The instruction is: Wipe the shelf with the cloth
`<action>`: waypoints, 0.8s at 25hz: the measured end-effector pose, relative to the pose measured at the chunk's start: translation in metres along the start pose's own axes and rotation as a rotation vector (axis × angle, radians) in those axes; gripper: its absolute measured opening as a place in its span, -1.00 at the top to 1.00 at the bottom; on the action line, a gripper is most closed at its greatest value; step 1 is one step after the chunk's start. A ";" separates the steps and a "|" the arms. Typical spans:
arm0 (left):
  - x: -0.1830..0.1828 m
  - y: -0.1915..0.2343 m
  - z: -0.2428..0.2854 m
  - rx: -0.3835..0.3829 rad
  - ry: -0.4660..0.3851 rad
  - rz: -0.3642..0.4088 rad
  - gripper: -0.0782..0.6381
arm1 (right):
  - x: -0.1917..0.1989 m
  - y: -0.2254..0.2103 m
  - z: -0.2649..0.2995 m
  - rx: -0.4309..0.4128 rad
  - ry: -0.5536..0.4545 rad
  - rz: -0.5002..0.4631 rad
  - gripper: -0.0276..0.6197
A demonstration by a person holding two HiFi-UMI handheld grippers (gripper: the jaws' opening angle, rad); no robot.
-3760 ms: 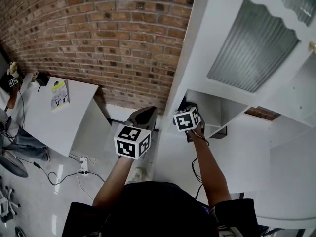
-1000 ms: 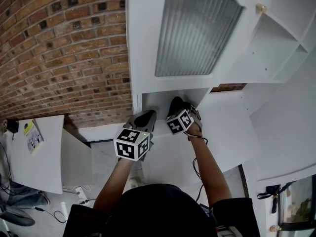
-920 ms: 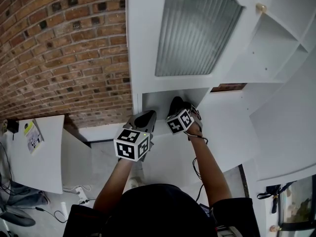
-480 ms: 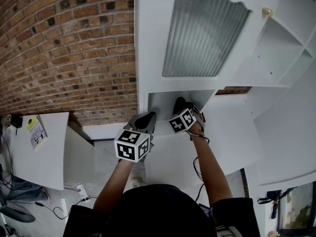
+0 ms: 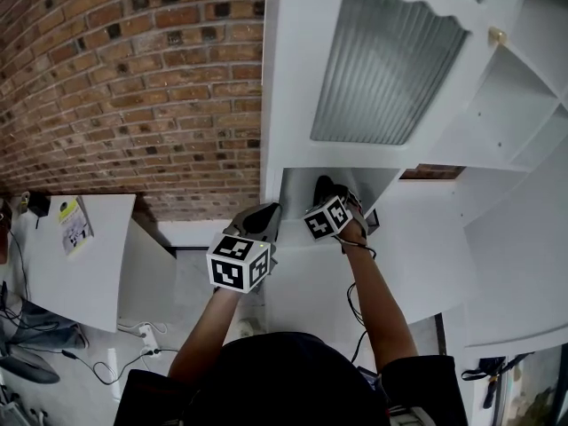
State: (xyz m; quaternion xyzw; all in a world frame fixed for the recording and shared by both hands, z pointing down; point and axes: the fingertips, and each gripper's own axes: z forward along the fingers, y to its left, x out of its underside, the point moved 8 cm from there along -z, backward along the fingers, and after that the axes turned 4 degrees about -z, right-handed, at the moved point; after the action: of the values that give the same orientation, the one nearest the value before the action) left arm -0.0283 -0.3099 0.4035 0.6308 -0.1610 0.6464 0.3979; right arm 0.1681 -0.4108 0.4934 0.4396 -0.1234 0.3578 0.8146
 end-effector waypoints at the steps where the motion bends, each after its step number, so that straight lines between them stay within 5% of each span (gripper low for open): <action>1: 0.000 0.001 -0.002 -0.006 -0.002 -0.001 0.73 | -0.002 0.001 0.001 -0.003 -0.005 -0.003 0.65; 20: -0.002 0.032 -0.039 -0.134 -0.031 -0.014 0.73 | -0.053 0.033 0.014 -0.056 -0.085 -0.068 0.65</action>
State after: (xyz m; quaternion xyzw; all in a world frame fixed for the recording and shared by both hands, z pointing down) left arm -0.0784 -0.3032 0.4054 0.6139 -0.2058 0.6214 0.4411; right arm 0.1088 -0.4351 0.4948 0.4354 -0.1528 0.3074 0.8322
